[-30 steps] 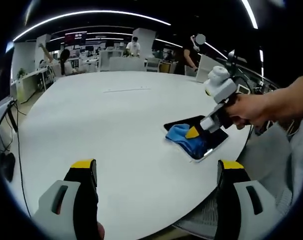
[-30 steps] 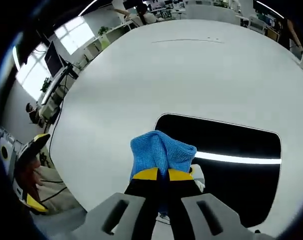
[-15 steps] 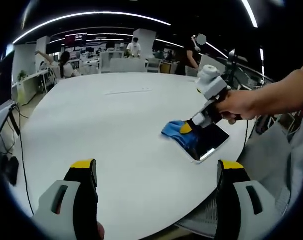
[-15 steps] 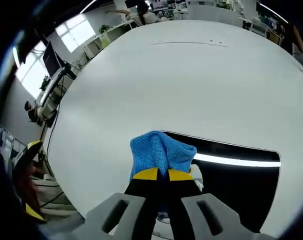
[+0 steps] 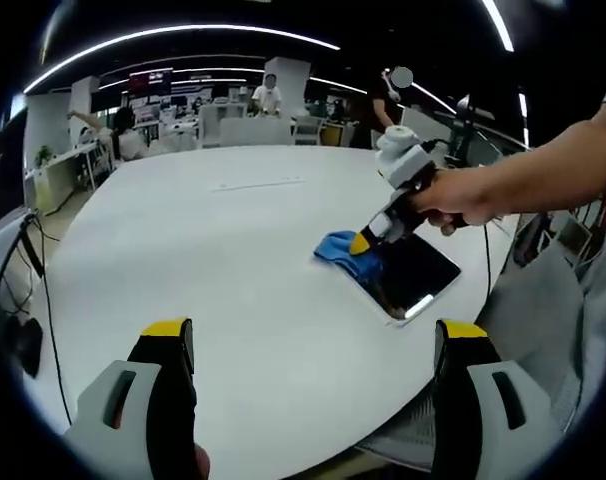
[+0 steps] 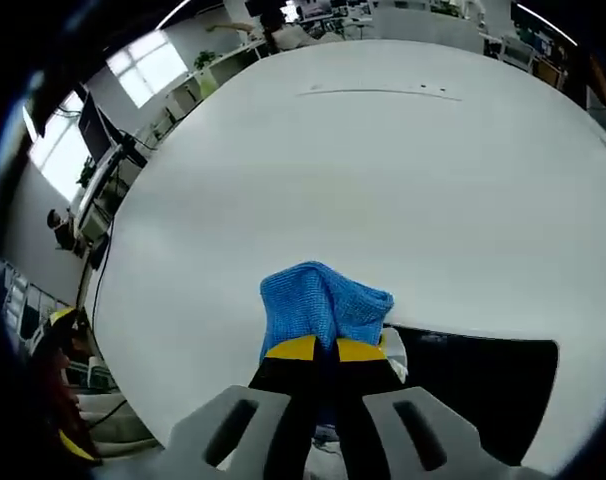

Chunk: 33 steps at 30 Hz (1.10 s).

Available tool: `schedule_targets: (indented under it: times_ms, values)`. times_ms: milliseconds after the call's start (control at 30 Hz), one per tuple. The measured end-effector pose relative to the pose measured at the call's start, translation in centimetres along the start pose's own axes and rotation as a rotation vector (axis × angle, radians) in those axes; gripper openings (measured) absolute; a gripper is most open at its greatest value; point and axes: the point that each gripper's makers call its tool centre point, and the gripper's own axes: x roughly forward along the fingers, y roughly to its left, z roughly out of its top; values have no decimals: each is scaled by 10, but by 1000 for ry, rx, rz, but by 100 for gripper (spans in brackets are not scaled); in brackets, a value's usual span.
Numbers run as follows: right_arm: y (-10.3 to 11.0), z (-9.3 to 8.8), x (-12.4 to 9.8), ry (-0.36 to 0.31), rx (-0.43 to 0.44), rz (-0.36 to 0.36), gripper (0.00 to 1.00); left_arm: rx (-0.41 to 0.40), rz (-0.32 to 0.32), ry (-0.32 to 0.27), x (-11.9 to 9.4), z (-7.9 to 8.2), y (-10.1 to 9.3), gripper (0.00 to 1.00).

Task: Wipe the mirror surface with the cleaning cloth until all visible marks leave the cleaned area.

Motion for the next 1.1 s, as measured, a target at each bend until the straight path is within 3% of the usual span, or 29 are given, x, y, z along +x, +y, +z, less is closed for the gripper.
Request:
schedule_targets:
  times_ms: [200, 600, 1100]
  values:
    - [0, 1, 2, 11, -28, 2, 0, -12, 6, -7, 0, 1, 1, 99]
    - [-13, 0, 2, 5, 2, 9, 0, -3, -1, -12, 6, 7, -1, 99]
    - [-34, -2, -2, 6, 11, -13, 0, 0, -6, -9, 7, 3, -6, 99]
